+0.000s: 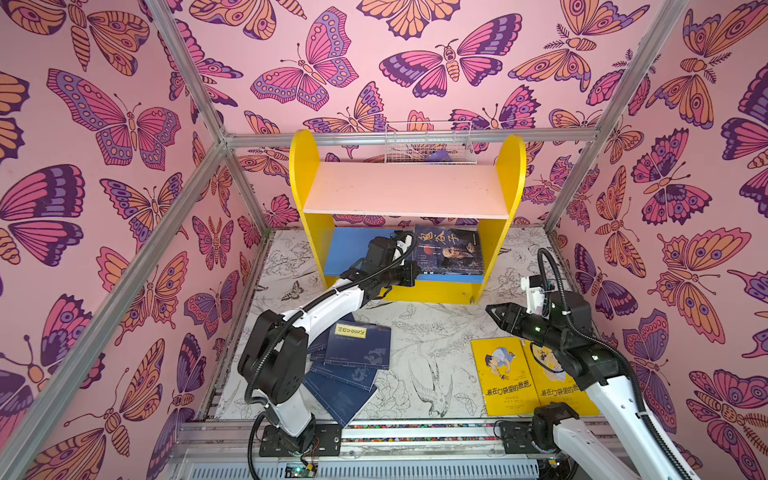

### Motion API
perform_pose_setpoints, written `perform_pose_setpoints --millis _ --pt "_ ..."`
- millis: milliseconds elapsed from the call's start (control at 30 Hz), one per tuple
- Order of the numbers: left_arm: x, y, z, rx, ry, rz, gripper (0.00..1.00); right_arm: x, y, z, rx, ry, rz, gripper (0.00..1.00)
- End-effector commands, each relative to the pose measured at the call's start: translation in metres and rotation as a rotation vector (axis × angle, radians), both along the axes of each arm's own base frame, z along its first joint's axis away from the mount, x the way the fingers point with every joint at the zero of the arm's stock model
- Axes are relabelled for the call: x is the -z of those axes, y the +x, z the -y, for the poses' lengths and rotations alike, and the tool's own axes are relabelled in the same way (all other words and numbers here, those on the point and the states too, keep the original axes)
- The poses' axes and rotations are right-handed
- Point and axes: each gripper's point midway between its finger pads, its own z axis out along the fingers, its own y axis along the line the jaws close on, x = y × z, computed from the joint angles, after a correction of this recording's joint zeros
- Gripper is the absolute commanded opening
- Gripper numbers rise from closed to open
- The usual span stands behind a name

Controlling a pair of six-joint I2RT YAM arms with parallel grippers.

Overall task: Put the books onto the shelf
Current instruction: 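Press the purple book flat onto the stack with the left gripper, then withdraw the left gripper from the shelf while the right gripper reaches to the yellow books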

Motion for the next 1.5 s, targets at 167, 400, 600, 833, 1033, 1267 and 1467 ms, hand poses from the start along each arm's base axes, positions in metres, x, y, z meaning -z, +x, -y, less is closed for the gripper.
perform_pose_setpoints --millis 167,400,600,833,1033,1267,1467 --pt "-0.026 0.026 -0.027 -0.152 -0.088 0.036 0.00 0.004 0.000 0.002 0.001 -0.015 -0.003 0.47" --pt "0.004 0.065 -0.034 -0.271 0.006 -0.022 0.00 0.000 0.000 0.002 -0.003 -0.026 -0.002 0.47" --pt "0.008 0.075 -0.015 -0.250 0.013 -0.016 0.00 -0.001 0.000 0.003 -0.004 -0.031 -0.001 0.47" --pt "0.014 0.072 0.010 -0.204 0.008 -0.026 0.00 0.001 -0.001 0.004 0.000 -0.032 -0.001 0.47" --pt "0.018 0.067 0.024 -0.174 0.008 -0.035 0.00 0.001 -0.001 0.007 0.014 -0.049 -0.004 0.47" --pt "0.001 0.066 -0.008 -0.261 0.067 0.022 0.00 0.030 -0.011 0.043 0.180 -0.187 -0.128 0.57" --pt "-0.014 0.039 -0.075 -0.447 0.168 0.051 0.00 0.092 -0.050 0.117 0.495 -0.470 -0.384 0.77"
